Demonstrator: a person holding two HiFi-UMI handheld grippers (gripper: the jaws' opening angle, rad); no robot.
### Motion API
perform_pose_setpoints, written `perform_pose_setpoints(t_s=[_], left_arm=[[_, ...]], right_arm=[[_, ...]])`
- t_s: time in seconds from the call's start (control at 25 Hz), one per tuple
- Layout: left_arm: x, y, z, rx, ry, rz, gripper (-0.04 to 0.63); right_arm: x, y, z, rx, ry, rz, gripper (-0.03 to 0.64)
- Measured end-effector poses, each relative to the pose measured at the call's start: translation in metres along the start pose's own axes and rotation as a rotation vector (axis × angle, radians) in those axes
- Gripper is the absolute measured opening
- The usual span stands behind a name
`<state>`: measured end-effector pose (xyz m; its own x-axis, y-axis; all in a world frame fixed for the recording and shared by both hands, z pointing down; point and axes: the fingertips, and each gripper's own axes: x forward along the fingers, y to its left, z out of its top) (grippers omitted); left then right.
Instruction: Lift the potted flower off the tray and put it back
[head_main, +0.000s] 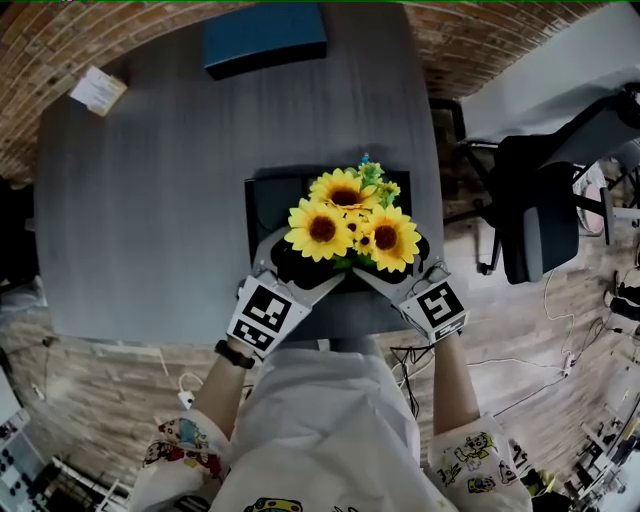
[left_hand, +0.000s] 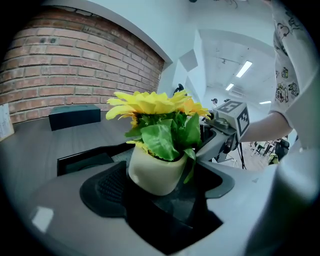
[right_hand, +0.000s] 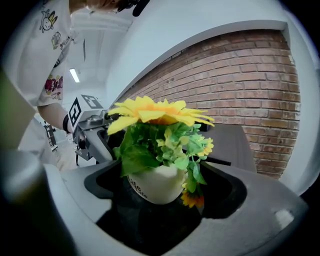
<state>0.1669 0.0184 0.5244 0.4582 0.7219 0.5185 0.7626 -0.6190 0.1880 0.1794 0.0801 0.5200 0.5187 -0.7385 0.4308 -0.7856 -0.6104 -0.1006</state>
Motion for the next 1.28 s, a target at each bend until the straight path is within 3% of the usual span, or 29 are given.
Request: perform_pose_setpoints(t_s=[0.36,0.6,0.72,1.0,1.28], left_arm=[[0.008,0.001,-0.003,0.016,0.008,0.000,0.434],[0.010,0.003,-0.004,0.013,0.006,-0.009,0.417],[0.009,0.001,-0.004,0.018,0.010,-0.009,0.373],[0.013,0.008,-0.001,0.009,0.008,0.013,0.336],[0.014,0.008,-0.001,0.013,0.005,0.019,0.325]], right_arm=[[0.005,0.000,-0.001,-0.025,0.006,0.042,0.469],[0.006,-0.001,-0.003,-0.019,0.014,0.051,0.428],[0.005,0.001,-0.003,-0.039,0.021,0.053,0.390],[0.005,0.000,-0.002,-0.092,0.032,0.043,0.310],[0.005,-0.001,-0.001,-0.084,0.034,0.040,0.304]])
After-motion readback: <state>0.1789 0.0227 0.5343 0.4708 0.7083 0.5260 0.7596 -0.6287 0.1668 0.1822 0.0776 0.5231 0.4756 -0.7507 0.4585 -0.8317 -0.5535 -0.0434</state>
